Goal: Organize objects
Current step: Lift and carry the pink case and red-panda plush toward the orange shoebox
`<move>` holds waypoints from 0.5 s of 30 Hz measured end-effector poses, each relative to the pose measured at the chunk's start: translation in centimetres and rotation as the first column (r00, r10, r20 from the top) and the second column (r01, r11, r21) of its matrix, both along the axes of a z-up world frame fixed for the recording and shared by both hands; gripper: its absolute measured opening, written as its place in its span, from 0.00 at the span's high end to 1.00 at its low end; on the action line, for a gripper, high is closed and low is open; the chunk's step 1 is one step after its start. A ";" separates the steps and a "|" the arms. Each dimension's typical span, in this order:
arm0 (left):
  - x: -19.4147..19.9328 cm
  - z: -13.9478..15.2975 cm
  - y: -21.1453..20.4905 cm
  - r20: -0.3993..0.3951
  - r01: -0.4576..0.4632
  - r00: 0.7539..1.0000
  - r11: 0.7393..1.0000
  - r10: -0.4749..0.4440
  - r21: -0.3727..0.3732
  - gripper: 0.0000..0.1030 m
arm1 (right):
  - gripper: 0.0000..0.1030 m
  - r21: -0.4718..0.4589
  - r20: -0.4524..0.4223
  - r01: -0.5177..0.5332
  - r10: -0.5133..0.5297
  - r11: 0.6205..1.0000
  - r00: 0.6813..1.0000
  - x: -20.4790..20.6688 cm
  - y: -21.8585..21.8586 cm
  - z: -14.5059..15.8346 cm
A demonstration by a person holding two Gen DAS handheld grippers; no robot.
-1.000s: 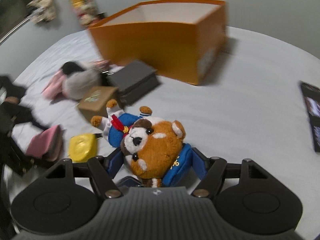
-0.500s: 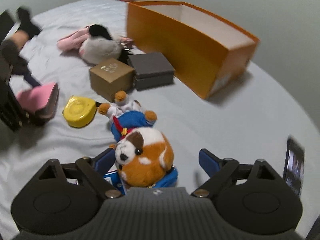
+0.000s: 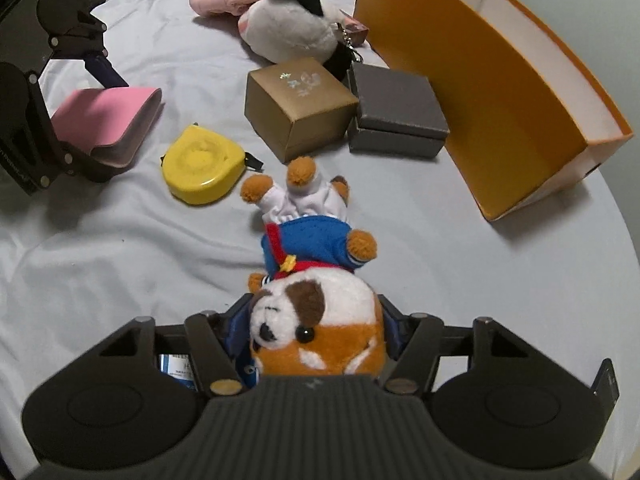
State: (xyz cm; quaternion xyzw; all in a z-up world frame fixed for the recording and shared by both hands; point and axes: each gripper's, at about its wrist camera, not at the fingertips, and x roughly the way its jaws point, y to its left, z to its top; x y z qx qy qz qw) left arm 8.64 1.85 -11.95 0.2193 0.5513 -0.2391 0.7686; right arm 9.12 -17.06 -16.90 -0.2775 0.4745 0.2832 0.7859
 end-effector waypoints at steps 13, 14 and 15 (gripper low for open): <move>-0.9 3.1 -1.1 0.045 0.032 0.999 0.999 -0.030 -0.041 0.06 | 0.41 0.108 0.044 0.136 -0.142 0.985 0.989 -0.3 -3.1 3.4; -0.9 3.7 -1.8 0.057 0.036 0.998 0.998 -0.033 -0.044 0.06 | 0.41 0.117 0.053 0.145 -0.152 0.982 0.987 -0.3 -3.3 3.8; -1.2 4.0 -2.6 0.073 0.041 0.997 0.998 -0.038 -0.045 0.06 | 0.41 0.127 0.062 0.155 -0.163 0.980 0.985 -0.2 -3.5 4.3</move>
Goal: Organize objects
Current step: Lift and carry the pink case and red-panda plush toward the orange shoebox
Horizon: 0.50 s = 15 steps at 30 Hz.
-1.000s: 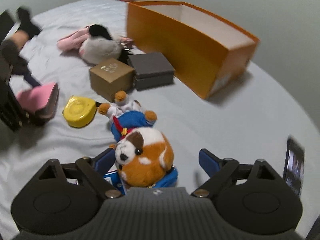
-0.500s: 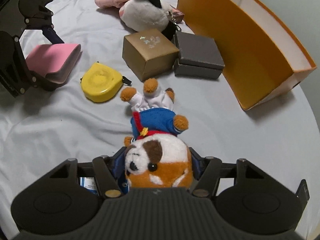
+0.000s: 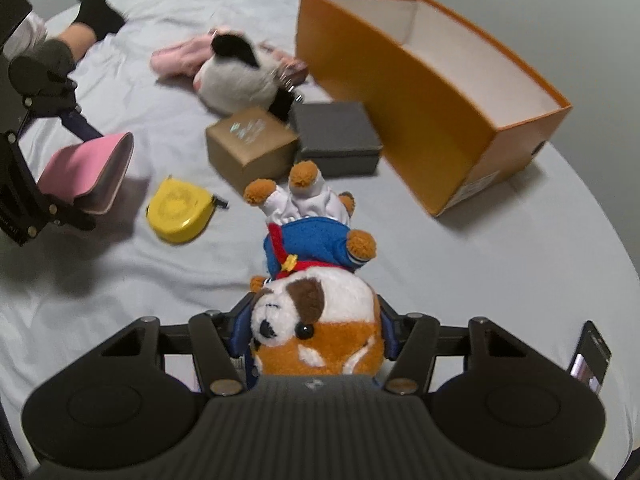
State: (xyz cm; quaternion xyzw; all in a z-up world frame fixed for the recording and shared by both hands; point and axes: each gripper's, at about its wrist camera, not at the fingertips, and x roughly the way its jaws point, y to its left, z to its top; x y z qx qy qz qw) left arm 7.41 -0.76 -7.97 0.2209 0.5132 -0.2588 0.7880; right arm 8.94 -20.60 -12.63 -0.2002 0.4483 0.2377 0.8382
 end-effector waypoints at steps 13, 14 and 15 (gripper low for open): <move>6.1 7.6 -4.2 0.183 0.071 0.981 0.996 -0.061 -0.049 0.06 | 0.41 0.083 0.155 0.071 -0.083 0.994 0.984 3.6 -2.2 6.6; 6.9 8.2 -4.7 0.195 0.075 0.979 0.996 -0.063 -0.057 0.06 | 0.41 0.083 0.165 0.072 -0.085 0.994 0.983 4.0 -2.3 7.0; 7.6 8.5 -5.0 0.204 0.077 0.977 0.995 -0.063 -0.062 0.06 | 0.41 0.082 0.176 0.071 -0.085 0.994 0.981 4.4 -2.4 7.5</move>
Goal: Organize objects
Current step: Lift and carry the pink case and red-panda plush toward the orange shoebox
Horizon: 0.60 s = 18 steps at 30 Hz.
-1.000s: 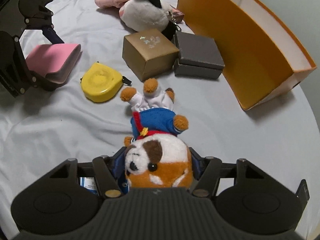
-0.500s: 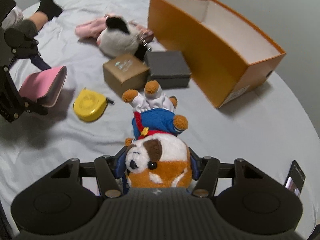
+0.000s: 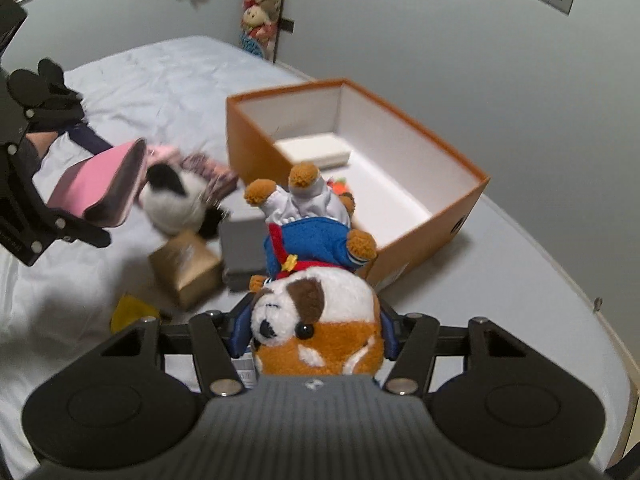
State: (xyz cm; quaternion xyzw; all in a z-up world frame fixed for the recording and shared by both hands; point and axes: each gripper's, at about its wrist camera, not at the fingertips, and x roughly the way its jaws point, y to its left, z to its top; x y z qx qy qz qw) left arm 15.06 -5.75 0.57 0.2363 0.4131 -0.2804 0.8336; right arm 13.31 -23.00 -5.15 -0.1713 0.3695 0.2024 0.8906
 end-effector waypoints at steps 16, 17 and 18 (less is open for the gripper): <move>8.9 3.9 -5.5 0.091 0.040 0.995 0.999 -0.040 0.003 0.06 | 0.41 0.029 0.131 0.003 -0.007 1.000 0.991 6.9 -0.6 5.7; 9.4 3.9 -5.7 0.091 0.040 0.995 0.999 -0.040 0.002 0.06 | 0.41 0.028 0.139 0.003 -0.007 1.000 0.990 7.4 -0.6 5.9; 10.0 3.9 -5.9 0.088 0.040 0.995 0.999 -0.039 -0.002 0.06 | 0.41 0.029 0.146 0.007 -0.011 1.000 0.989 7.8 -0.6 6.1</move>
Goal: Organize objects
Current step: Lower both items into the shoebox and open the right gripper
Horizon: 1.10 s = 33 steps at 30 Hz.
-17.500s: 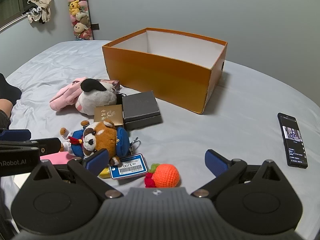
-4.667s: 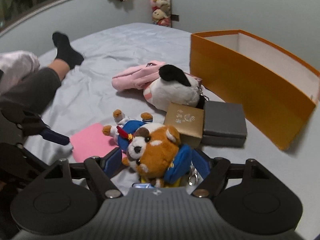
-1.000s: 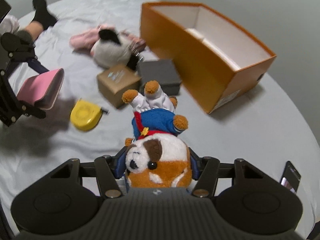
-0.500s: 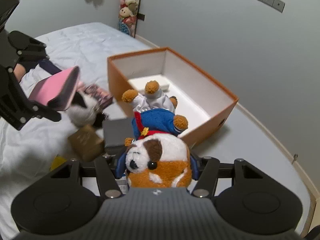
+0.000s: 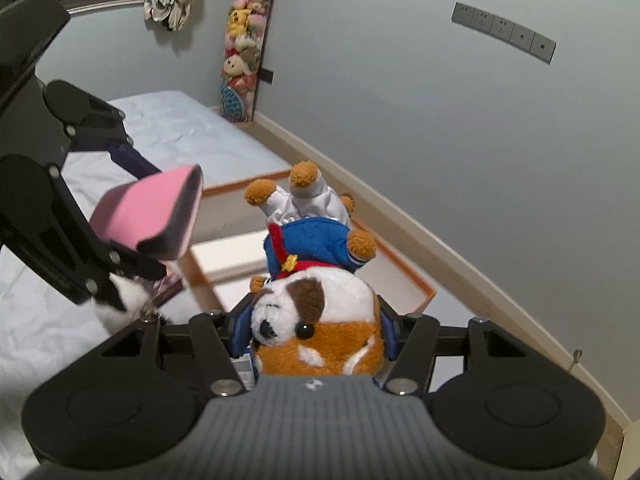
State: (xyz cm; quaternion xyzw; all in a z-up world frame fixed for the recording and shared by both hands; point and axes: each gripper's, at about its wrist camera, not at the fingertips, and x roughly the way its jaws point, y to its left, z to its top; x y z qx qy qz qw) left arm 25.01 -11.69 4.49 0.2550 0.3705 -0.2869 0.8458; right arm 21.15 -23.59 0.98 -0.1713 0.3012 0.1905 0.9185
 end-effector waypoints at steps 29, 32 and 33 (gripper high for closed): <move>14.6 -11.8 -3.4 -0.289 -0.196 0.937 0.980 0.197 0.033 0.06 | 0.41 0.002 -0.234 0.142 -0.137 0.990 0.963 16.0 0.6 -9.8; 15.0 -13.4 -3.4 -0.309 -0.217 0.923 0.974 0.229 0.073 0.06 | 0.41 0.000 -0.254 0.145 -0.140 0.989 0.957 16.6 0.4 -10.5; 15.6 -14.3 -3.3 -0.312 -0.219 0.921 0.972 0.234 0.084 0.06 | 0.41 -0.004 -0.261 0.149 -0.145 0.989 0.955 17.1 0.7 -10.7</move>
